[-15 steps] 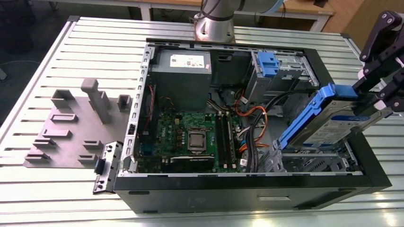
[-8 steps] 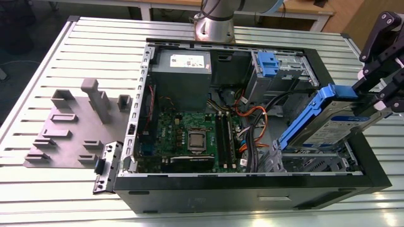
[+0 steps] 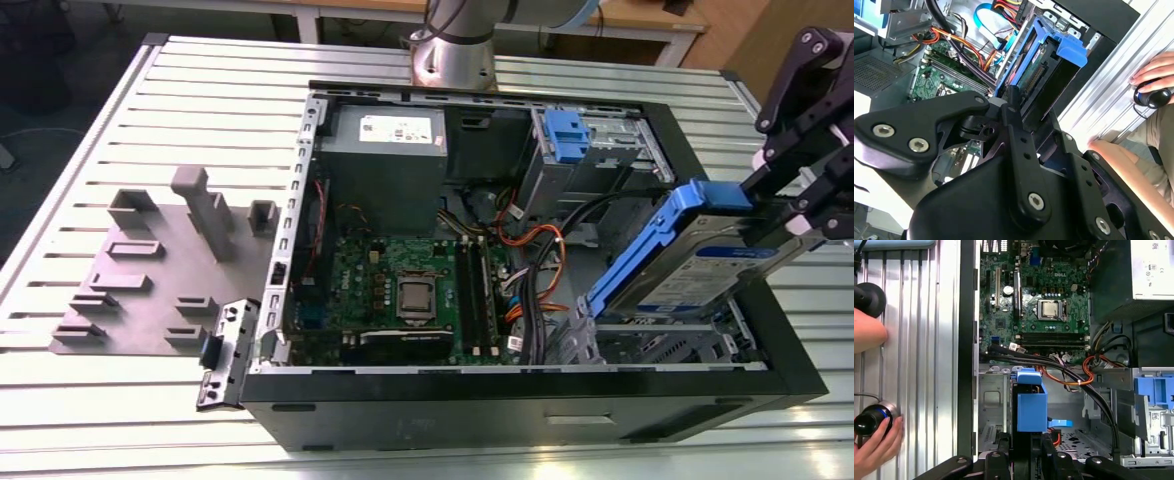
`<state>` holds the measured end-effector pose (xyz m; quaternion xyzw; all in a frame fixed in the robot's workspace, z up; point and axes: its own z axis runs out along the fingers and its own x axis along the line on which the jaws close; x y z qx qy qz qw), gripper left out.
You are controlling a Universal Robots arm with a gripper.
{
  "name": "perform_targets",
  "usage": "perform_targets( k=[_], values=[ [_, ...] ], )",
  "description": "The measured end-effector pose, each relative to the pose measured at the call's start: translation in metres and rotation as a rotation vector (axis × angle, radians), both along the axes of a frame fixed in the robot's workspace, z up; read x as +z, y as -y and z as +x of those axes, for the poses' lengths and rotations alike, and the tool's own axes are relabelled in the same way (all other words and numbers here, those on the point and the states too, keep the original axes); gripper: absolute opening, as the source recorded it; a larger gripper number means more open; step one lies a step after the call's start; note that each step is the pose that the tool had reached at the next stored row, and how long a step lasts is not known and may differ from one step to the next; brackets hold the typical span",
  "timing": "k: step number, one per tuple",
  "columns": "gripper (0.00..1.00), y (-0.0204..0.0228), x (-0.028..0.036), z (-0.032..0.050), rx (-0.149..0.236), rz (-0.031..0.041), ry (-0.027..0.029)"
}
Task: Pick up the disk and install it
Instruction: 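Insert the disk into the insertion slot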
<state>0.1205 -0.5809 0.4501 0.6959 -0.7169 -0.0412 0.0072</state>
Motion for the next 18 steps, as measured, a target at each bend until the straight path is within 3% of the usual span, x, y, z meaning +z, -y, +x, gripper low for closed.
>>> perform_targets(
  k=[10,18],
  values=[
    [0.35,0.0000,-0.0140,0.0000,0.000,0.0001,0.0000],
    [0.35,0.0000,-0.0153,0.0000,0.000,0.0005,0.0000]
  ],
)
